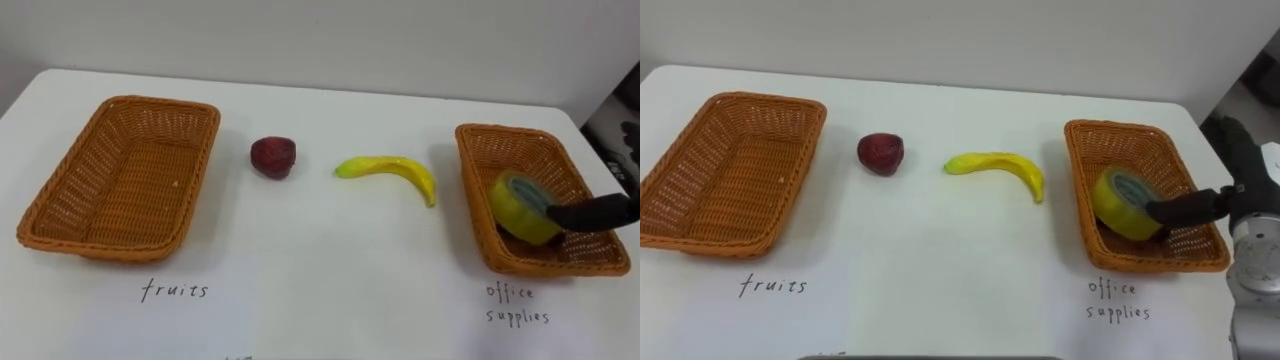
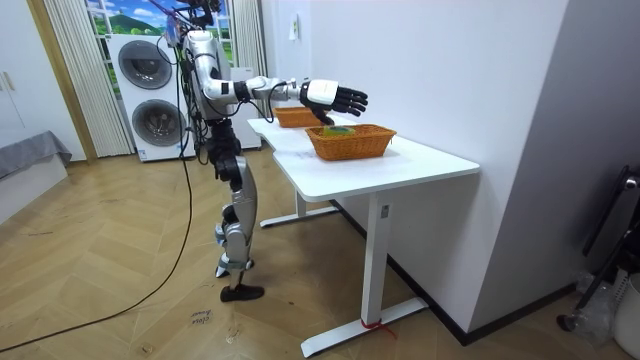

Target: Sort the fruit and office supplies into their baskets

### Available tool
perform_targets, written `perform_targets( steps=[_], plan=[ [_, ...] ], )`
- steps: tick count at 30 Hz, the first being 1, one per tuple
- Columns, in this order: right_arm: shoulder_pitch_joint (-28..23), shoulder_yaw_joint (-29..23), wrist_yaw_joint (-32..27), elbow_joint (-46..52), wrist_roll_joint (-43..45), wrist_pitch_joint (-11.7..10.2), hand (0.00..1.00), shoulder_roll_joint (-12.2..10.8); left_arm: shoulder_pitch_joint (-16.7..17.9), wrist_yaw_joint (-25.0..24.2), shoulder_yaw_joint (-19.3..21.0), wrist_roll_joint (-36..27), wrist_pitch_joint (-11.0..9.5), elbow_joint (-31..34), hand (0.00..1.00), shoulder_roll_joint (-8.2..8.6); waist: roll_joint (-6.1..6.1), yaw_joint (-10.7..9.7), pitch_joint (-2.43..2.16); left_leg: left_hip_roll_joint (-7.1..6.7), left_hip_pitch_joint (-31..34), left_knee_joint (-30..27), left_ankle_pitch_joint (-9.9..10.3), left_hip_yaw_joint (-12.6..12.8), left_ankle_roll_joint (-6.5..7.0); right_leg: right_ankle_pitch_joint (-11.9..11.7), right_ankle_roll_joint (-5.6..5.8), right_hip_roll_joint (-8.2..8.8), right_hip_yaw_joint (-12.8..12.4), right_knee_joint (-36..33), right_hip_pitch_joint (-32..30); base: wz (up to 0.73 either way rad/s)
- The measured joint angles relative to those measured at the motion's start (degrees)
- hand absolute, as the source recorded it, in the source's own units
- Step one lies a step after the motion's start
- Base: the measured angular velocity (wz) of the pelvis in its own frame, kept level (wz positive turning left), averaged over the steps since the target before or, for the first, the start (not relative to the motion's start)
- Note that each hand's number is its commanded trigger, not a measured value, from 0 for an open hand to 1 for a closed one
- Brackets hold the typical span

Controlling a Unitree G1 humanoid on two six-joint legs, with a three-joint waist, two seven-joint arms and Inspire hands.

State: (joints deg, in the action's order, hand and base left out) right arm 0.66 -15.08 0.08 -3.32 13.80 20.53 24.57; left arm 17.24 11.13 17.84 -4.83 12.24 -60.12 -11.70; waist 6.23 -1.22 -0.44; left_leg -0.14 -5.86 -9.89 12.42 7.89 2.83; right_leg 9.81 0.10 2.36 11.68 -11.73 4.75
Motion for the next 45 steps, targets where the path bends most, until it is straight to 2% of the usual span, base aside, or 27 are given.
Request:
perform_targets(
  steps=[10, 14, 20, 27, 31, 32, 37, 40, 42, 45],
  plan=[
    [0.0, 0.0, 0.3, 0.5, -2.4, 0.0, 0.0, 0.0, 0.1, 0.0, 0.0, 0.0, -0.1, 0.0, 0.0, 0.1, -0.09, 0.0, 0.02, 0.02, -0.3, 0.2, 0.0, -0.1, 0.0, 0.0, 0.0, -0.3, -0.2, 0.0, 0.1, 0.0],
    [0.2, -0.2, 1.2, 4.4, -2.4, 0.0, 0.0, 0.0, -0.1, -0.1, 0.1, -0.2, -0.1, 0.0, 0.0, 0.43, -0.4, 0.0, -0.02, 0.03, -0.4, 0.3, 0.0, -0.1, 0.0, 0.0, 0.0, -0.35, -0.4, 0.0, 0.1, 0.0],
    [2.9, -1.7, 1.4, 7.1, -2.9, -0.5, 0.0, 0.0, -0.4, -0.2, 0.1, -1.3, -0.8, 0.0, 0.0, 0.9, -0.66, 0.0, 0.11, 0.05, -0.8, 0.3, 0.0, 0.0, -0.01, 0.0, 0.0, -0.37, -0.6, -0.1, 0.4, 0.0],
    [6.3, -1.9, 3.0, 7.4, -2.8, -0.5, 0.0, 0.4, -0.2, -0.2, 0.2, -1.3, -0.9, 0.0, 0.0, 1.19, -0.03, -0.1, 0.1, 0.05, -0.4, 0.2, 0.0, -0.1, -0.02, 0.0, 0.02, -0.31, -0.6, -0.9, -0.3, 0.0],
    [9.6, -1.9, 2.9, 9.8, -3.5, -0.6, 0.0, 2.5, -0.8, -0.5, 0.5, -1.3, -1.3, 0.1, 0.0, 1.03, 0.28, 0.1, 0.14, 0.04, 0.6, -0.4, 0.0, -0.2, -0.01, 0.0, 0.01, -0.28, -0.4, -0.9, -1.0, 0.03],
    [10.1, -1.9, 2.5, 9.8, -4.1, -0.7, 0.0, 2.7, -0.9, -0.5, 0.5, -1.4, -1.3, 0.3, 0.0, 0.93, 0.56, 0.3, 0.03, 0.08, 0.5, -0.6, 0.0, -0.2, -0.02, 0.0, 0.01, -0.31, -0.4, -0.9, -0.9, 0.04],
    [10.6, -1.8, 1.5, 9.8, -7.7, -0.7, 0.0, 2.7, -1.4, -0.1, 0.2, -2.5, -1.3, 0.5, 0.0, 0.84, 0.96, 1.3, 0.13, 0.13, 0.5, -0.6, 0.0, -0.4, -0.03, 0.0, 0.0, -0.31, -0.1, -0.9, -0.7, 0.03],
    [10.8, -0.2, 1.1, 9.8, -8.0, -0.6, 0.0, 2.7, -1.4, 0.1, -0.1, -2.5, -1.3, 0.5, 0.0, 0.65, 1.24, 1.9, 0.2, 0.13, 0.3, -0.3, 0.0, -0.6, -0.03, 0.0, 0.0, -0.25, 0.2, -0.9, -0.3, 0.02],
    [13.3, 2.6, 1.2, 9.0, -8.0, -0.5, 0.0, 2.7, -1.2, -0.1, -1.0, -2.3, -1.2, 0.4, 0.0, 0.25, 1.29, 1.8, 0.32, 0.15, 0.3, -0.5, 0.0, -0.7, -0.05, 0.0, 0.0, -0.14, 1.0, -0.9, -0.2, 0.02],
    [15.1, 3.1, 1.5, 8.4, -8.0, -0.5, 0.0, 2.7, -1.3, -0.8, -1.0, -1.8, -1.2, 0.7, 0.0, -0.27, 1.49, 2.5, 0.38, 0.14, 0.5, -0.8, 0.0, -1.4, -0.07, 0.0, 0.0, 0.17, 1.5, -0.9, -0.1, 0.11]
  ],
)
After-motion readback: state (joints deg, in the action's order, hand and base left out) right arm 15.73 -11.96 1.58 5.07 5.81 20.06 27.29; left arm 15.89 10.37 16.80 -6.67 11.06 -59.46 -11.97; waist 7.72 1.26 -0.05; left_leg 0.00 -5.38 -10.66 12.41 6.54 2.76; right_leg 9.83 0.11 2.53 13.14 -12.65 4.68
